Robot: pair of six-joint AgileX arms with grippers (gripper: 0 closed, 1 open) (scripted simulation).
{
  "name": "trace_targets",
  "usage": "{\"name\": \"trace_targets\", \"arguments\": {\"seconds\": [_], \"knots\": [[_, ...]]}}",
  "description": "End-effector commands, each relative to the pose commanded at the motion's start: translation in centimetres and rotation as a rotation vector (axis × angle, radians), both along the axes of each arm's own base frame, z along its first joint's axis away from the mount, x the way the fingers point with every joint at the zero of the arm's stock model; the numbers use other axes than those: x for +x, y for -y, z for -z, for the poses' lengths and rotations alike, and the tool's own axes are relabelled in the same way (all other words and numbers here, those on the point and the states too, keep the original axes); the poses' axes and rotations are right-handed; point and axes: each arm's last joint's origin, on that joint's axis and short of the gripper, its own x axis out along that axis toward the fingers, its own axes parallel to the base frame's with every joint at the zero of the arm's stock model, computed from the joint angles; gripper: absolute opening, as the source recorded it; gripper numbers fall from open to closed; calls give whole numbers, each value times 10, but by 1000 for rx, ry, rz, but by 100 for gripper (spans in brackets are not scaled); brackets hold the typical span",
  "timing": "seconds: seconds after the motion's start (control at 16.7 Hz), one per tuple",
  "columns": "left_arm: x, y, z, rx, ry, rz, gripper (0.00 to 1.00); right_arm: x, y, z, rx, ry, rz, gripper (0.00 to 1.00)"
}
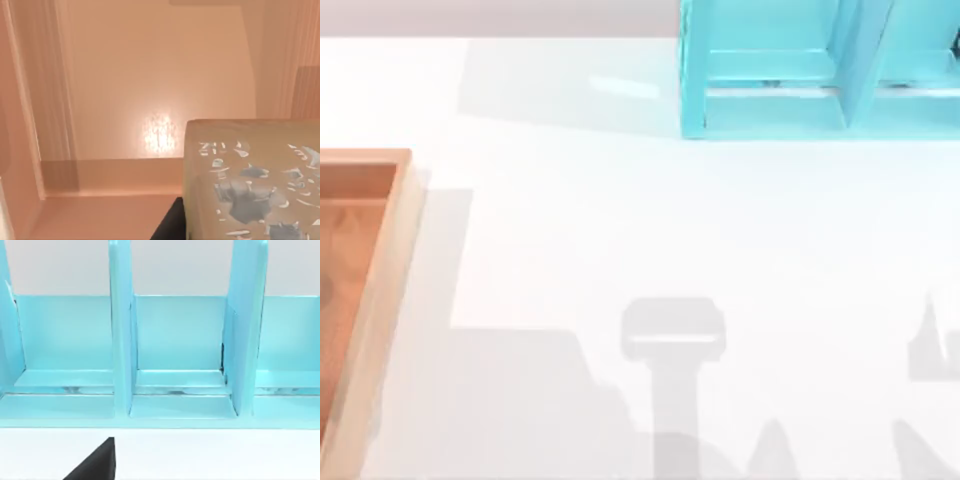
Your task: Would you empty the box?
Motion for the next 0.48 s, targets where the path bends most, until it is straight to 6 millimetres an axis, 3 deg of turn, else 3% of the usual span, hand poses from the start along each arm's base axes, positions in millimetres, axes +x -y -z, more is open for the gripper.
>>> {"name": "trace_targets", "arguments": {"seconds": [0.24, 0.36, 0.48], "knots": [[28, 23, 4, 31, 33, 72, 0, 0, 0, 0, 0, 0, 0, 100], [48, 55, 11, 45, 62, 110, 0, 0, 0, 0, 0, 0, 0, 100], [64, 99, 21, 45, 85, 136, 0, 0, 0, 0, 0, 0, 0, 100]]}}
